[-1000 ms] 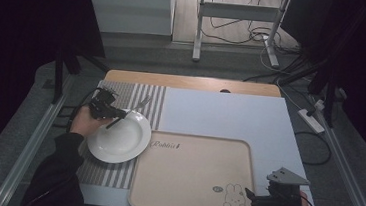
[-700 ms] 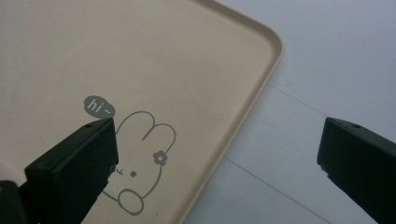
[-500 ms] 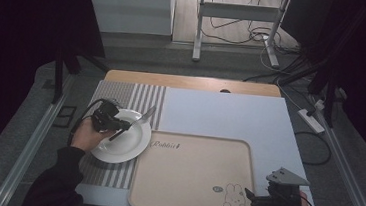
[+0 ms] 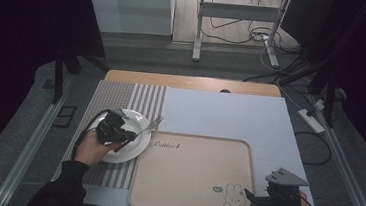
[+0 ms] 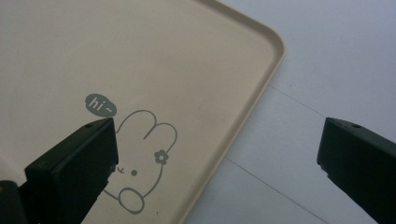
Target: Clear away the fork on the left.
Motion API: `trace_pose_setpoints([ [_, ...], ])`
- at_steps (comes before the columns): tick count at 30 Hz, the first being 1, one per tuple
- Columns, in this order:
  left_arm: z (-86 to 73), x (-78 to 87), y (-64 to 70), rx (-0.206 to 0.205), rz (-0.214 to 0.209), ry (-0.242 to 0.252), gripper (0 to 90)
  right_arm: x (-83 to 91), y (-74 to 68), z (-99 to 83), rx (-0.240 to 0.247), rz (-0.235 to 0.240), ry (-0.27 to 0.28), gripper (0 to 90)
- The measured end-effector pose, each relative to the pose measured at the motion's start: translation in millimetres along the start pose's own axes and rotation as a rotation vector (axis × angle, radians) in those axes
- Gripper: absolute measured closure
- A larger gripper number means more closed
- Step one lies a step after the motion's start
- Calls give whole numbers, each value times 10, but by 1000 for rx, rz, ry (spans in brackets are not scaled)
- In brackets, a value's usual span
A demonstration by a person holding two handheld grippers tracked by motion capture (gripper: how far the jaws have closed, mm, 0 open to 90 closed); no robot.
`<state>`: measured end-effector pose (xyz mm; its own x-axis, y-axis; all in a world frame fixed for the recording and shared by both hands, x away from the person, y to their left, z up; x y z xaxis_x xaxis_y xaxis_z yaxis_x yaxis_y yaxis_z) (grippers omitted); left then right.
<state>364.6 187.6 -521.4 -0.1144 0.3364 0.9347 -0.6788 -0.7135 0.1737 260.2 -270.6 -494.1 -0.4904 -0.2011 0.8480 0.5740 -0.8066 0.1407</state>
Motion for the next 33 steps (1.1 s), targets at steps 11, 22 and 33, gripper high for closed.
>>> trace_pose_setpoints([
  [11,-21,-96,393,-12,-48,-14,835,-1,-11,-1,10,-2,-2,0],
  [22,-42,-308,838,-66,-69,-66,835,-4,-21,-1,19,0,-3,0],
  [33,-45,-528,1077,-124,-68,-135,834,-7,-23,-1,22,2,-6,0],
])
Point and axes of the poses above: each handheld gripper's, and its own axes: x roughly backward along the jaws, z roughly out of its top, y roughly to its right, the point moved 5 cm from there along -x, roughly forward along the jaws, and after that the axes turned 14 degrees about -y, right-handed, at the moved point
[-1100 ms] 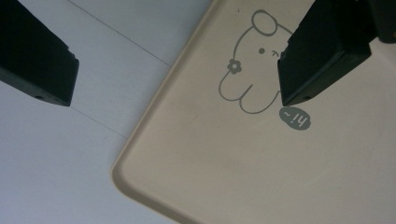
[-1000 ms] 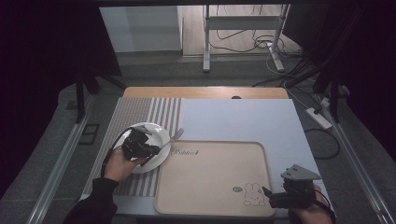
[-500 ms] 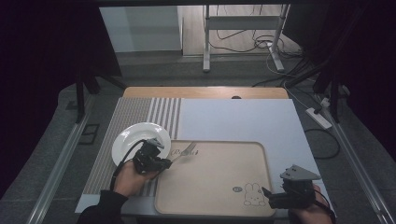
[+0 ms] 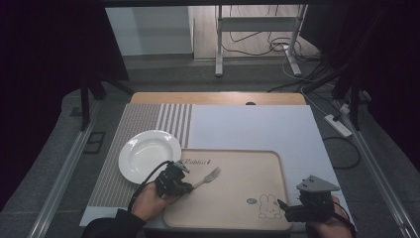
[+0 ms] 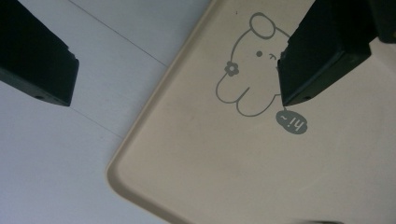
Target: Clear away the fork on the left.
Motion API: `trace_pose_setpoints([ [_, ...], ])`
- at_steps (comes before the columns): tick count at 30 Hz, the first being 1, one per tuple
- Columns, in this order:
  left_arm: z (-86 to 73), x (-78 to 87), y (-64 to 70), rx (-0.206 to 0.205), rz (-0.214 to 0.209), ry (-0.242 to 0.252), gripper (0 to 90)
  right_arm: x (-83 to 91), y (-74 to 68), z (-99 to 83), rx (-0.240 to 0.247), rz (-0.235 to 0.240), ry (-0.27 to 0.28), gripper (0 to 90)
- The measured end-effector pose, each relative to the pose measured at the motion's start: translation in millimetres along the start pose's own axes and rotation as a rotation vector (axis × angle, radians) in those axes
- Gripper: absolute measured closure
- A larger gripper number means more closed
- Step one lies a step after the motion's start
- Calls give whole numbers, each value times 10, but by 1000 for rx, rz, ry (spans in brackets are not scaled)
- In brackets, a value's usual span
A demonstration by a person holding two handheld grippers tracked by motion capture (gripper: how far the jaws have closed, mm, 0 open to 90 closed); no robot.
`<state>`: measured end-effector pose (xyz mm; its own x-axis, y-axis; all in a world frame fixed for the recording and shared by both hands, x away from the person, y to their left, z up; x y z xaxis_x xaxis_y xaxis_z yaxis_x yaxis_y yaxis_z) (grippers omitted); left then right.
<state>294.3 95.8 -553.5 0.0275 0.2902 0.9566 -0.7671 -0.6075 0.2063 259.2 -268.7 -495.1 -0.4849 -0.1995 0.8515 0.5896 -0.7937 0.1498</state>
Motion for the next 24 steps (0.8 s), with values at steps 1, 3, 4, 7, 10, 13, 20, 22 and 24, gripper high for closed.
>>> trace_pose_setpoints([
  [1,2,-18,11,-1,-3,-3,833,1,0,0,0,0,0,0],
  [3,-4,-24,10,-17,-6,-4,820,0,0,0,0,1,0,0],
  [4,-2,-20,9,-16,-15,4,787,-1,0,0,1,1,-1,0],
  [7,18,29,-2,-21,-15,35,738,-3,-3,0,4,1,-3,0],
  [10,69,76,11,-38,-17,64,836,-6,-2,0,6,2,-7,0],
  [13,143,76,41,-66,-36,63,889,-6,-2,0,7,-1,-8,0],
  [20,350,-23,142,-128,-29,52,890,-8,-1,0,3,1,-8,0],
  [22,398,-75,155,-137,-21,36,890,-8,1,0,3,1,-9,0],
  [24,429,-114,148,-144,-6,20,890,-8,0,-1,3,1,-8,0],
])
Point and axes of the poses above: each handheld gripper's, and its own axes: x roughly backward along the jaws, z roughly out of its top, y roughly to its right, the point moved 5 cm from there along -x, roughly forward along the jaws, and after that the axes turned 14 degrees about -y, right-handed, at the moved point
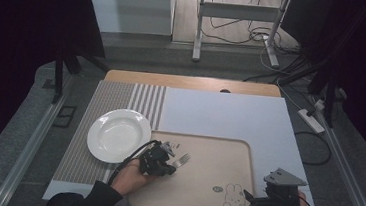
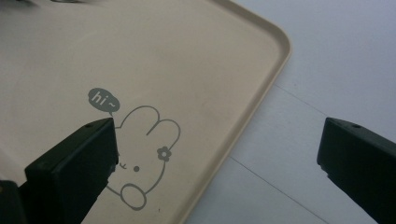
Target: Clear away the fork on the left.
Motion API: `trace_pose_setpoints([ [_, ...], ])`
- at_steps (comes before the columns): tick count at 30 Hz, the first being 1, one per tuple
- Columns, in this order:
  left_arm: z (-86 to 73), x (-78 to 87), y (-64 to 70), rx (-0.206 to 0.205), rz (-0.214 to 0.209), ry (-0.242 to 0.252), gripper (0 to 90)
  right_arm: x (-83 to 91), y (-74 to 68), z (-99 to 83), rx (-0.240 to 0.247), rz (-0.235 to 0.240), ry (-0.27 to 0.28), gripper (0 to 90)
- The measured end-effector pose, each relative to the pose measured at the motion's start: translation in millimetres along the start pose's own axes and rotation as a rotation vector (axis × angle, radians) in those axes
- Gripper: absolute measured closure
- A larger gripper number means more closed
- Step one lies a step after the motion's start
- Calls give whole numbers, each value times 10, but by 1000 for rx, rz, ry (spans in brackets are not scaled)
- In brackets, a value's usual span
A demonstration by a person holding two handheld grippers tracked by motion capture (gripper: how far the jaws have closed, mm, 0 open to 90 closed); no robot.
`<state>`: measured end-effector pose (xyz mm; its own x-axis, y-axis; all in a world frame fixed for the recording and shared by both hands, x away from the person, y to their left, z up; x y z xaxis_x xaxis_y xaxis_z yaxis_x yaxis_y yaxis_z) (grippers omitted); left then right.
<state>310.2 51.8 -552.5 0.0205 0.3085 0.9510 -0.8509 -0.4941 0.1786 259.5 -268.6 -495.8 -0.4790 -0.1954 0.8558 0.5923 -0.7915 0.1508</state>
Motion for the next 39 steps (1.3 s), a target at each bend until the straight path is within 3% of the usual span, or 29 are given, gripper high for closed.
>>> trace_pose_setpoints([
  [6,-1,-19,-77,19,7,-8,890,0,2,-3,2,1,0,0],
  [14,-66,32,-229,79,30,12,890,1,-3,-1,6,1,1,0],
  [24,-192,100,-457,143,37,13,890,-1,-5,-2,10,0,-1,0],
  [30,-269,141,-563,173,62,7,889,-2,-9,-1,12,2,-2,0],
  [39,-358,182,-656,212,88,-5,889,-3,-12,-1,15,4,-3,0],
])
Point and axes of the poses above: each handheld gripper's, and its own axes: x roughly backward along the jaws, z roughly out of its top, y roughly to its right, the point moved 5 cm from there along -x, roughly forward along the jaws, and after that the axes turned 14 degrees about -y, right-handed, at the moved point
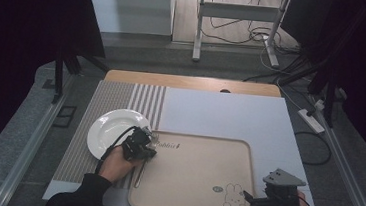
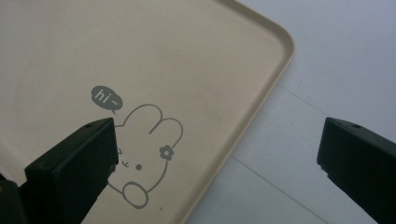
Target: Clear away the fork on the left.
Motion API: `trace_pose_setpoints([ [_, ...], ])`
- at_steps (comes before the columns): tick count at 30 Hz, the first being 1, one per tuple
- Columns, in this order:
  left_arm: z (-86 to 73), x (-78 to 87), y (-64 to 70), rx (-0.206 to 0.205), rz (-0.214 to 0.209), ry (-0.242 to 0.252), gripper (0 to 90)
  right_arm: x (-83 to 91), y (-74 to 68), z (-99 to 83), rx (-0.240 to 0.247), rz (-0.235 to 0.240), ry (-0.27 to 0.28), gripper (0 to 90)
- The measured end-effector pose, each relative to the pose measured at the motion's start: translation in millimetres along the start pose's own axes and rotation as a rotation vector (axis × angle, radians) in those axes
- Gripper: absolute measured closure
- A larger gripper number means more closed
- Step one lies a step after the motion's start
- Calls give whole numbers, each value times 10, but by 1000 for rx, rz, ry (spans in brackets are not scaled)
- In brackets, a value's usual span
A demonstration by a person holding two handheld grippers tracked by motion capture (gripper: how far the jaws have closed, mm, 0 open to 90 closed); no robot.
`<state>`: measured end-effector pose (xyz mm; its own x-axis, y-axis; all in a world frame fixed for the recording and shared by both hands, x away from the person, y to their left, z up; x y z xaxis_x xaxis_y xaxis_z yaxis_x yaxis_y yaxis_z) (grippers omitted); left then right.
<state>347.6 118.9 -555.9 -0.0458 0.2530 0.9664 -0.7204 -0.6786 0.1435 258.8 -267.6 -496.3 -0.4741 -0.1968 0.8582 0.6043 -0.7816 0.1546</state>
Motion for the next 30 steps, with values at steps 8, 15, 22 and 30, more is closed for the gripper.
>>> trace_pose_setpoints([
  [8,-29,4,-23,7,-2,-4,884,-2,-2,0,4,3,-1,0],
  [15,-11,108,31,-28,-89,88,809,-1,-1,0,2,3,-1,0],
  [22,-6,180,81,-76,-54,122,618,0,0,-1,0,3,-1,0],
  [30,-14,265,85,-97,-16,178,437,-1,2,0,-1,2,-1,0],
])
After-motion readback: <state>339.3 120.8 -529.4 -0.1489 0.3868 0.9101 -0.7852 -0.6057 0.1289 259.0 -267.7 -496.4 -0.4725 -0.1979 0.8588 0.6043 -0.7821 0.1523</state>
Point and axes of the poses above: each handheld gripper's, and its own axes: x roughly backward along the jaws, z roughly out of its top, y roughly to its right, the point moved 5 cm from there along -x, roughly forward along the jaws, and after that the axes turned 14 degrees about -y, right-handed, at the moved point
